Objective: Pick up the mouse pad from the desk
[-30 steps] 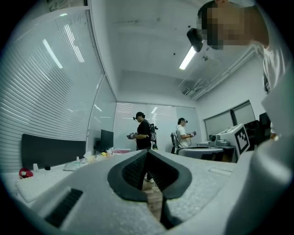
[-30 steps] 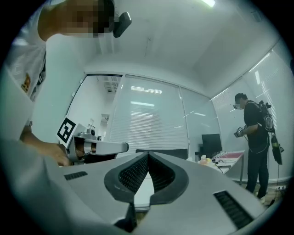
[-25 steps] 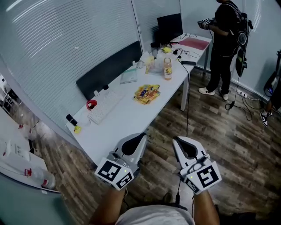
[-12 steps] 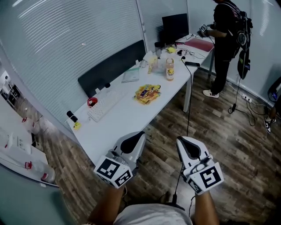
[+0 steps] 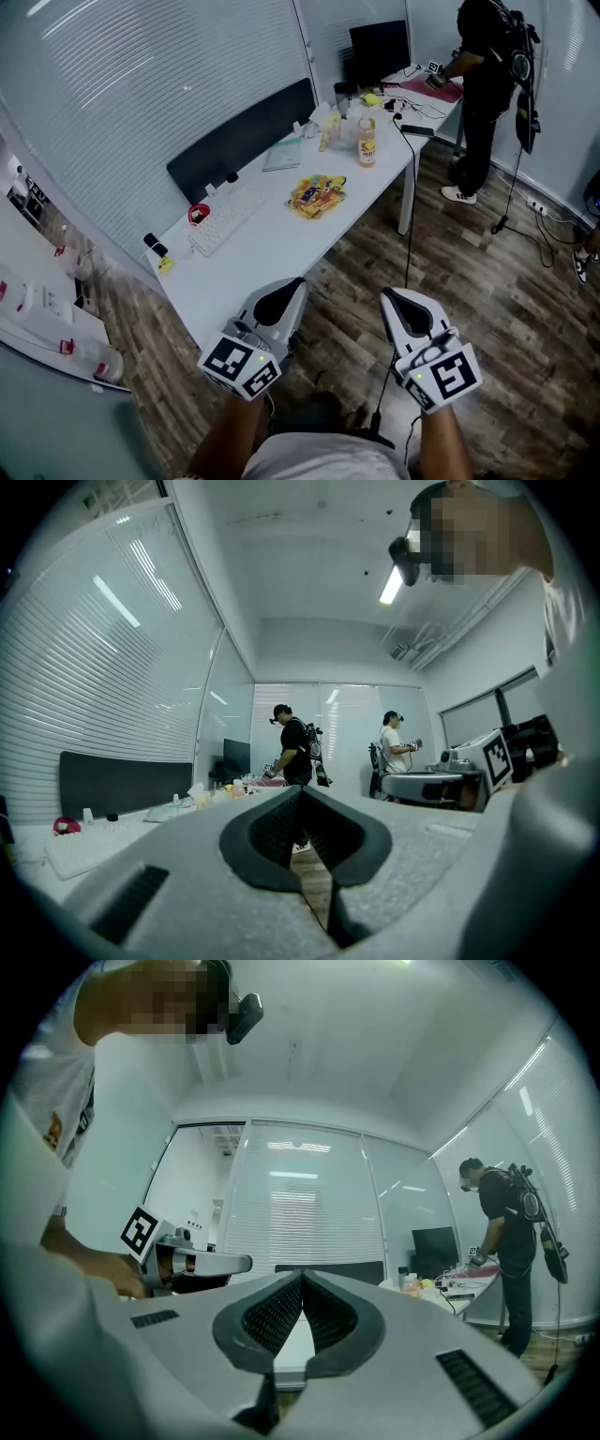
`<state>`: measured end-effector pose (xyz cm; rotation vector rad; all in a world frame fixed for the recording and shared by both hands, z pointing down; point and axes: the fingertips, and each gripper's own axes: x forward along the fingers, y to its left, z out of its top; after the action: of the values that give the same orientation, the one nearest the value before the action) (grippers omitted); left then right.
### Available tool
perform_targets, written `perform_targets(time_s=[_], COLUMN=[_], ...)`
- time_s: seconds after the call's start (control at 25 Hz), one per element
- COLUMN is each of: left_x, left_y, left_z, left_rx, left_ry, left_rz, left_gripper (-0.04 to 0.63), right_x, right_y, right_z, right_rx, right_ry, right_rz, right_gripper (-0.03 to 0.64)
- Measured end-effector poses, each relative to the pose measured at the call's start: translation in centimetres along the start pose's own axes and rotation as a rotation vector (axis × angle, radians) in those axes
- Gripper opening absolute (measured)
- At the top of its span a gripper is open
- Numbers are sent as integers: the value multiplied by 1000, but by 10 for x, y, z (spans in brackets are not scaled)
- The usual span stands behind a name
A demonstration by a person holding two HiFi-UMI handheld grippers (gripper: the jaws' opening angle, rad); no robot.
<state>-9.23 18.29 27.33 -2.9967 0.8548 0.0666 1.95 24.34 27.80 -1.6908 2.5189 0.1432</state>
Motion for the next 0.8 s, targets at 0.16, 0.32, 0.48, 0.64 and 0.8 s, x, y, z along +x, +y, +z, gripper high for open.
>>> perform_targets(time_s=[0.16,0.32,0.48,0.64,0.8], left_x=[8,20,40,62,82], left_y=[14,30,50,74,104], left_z=[0,3,1,-2,-3], left_rx=[7,3,5,12,11], left_ry=[-12,-31,-45,-48,-53], left_rz=[9,20,18,14,11], left_gripper=[15,15,15,15,15], right_x=[11,24,45,71,104], right_y=[-7,-17,-32,-50,-63], right_z=[-2,-2,-4,-10,-14], right_rx=[-9,-24,-43,-46,-59], right_ry=[7,7,18,31,50], right_rz=[3,-4,-10,-17,-23], right_gripper=[12,12,12,12,12])
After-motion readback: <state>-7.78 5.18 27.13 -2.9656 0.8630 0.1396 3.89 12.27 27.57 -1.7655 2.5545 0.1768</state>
